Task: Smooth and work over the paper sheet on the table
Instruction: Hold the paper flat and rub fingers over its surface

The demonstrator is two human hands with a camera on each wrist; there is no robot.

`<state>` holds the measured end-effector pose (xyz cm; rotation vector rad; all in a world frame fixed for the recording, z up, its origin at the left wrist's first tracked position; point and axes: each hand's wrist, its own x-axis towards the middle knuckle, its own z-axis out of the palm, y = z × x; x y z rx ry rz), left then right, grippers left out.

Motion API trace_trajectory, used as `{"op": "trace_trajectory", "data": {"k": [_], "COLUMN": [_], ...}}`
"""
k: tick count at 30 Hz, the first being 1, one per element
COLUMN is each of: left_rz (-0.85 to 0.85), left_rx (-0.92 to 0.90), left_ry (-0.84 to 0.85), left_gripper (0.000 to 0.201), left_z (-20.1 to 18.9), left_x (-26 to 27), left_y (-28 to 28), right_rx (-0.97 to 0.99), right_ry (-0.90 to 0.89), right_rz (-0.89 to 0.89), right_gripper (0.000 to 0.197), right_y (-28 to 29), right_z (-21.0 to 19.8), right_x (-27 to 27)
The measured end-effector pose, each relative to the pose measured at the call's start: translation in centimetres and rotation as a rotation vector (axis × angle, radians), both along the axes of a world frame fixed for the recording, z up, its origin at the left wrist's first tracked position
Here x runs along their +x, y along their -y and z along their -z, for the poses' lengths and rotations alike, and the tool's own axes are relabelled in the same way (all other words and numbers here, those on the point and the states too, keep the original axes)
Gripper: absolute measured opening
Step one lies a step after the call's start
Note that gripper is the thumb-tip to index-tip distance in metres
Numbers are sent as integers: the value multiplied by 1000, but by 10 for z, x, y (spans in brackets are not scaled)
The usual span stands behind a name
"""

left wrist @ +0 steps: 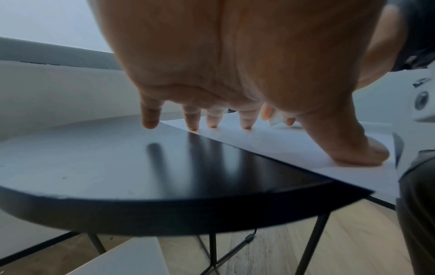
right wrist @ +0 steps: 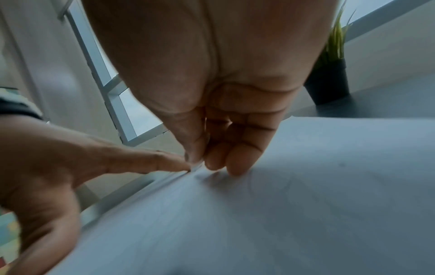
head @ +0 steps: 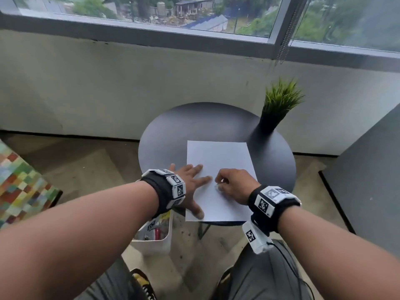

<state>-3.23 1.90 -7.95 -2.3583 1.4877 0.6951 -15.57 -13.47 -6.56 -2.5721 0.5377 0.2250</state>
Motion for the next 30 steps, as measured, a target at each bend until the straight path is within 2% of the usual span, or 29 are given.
{"op": "trace_trajectory", "data": {"k": [3, 7, 8, 11, 12, 16, 17, 18, 21, 22, 24, 26, 27, 28, 30], "left_rz": [2, 17, 18, 21, 20, 26, 28, 27, 16, 12, 11, 18, 23, 27, 25], "left_rx": [5, 5, 2, 11, 11, 5, 4, 4, 9, 12, 17, 22, 28, 34, 40], "left_ry": [-7, -13, -15, -12, -9, -11, -10, -12, -18, -20, -23, -19, -14, -13, -12], "left_gripper": [126, 129, 129, 131, 131, 130, 130, 130, 131, 131, 131, 129, 129, 129, 128], "left_z": [3, 6, 6, 8, 8, 8, 8, 8, 7, 6, 4, 1, -1, -2, -2], "left_x": [7, 9, 9, 9, 9, 9, 8, 8, 8, 7, 5, 3, 2, 1, 1], "left_y": [7, 11, 11, 12, 12, 10, 10, 10, 12, 12, 12, 12, 12, 13, 15], "right_rx": [-54, -77, -86, -126, -151, -96, -78, -70, -146, -186, -188, -68, -37, -46, -121], "right_ry": [25, -69, -74, -5, 20, -81, -118, -127, -60, -32, -22, -75, -110, -117, -80], "right_rz": [-53, -345, -334, -75, -55, -369, -402, -375, -95, -61, -190, -416, -464, -446, -236], "right_gripper": [9, 7, 7, 8, 7, 9, 9, 9, 10, 11, 11, 6, 6, 4, 8], "right_y": [-9, -19, -13, 9, 10, -22, -20, -13, 15, 14, -10, -34, -33, -24, 4], "right_z": [8, 8, 6, 6, 8, 8, 6, 4, 6, 9, 11, 8, 5, 3, 2], "right_x": [1, -2, 2, 14, 14, -2, -3, 1, 12, 10, 2, -11, -13, -9, 3]}}
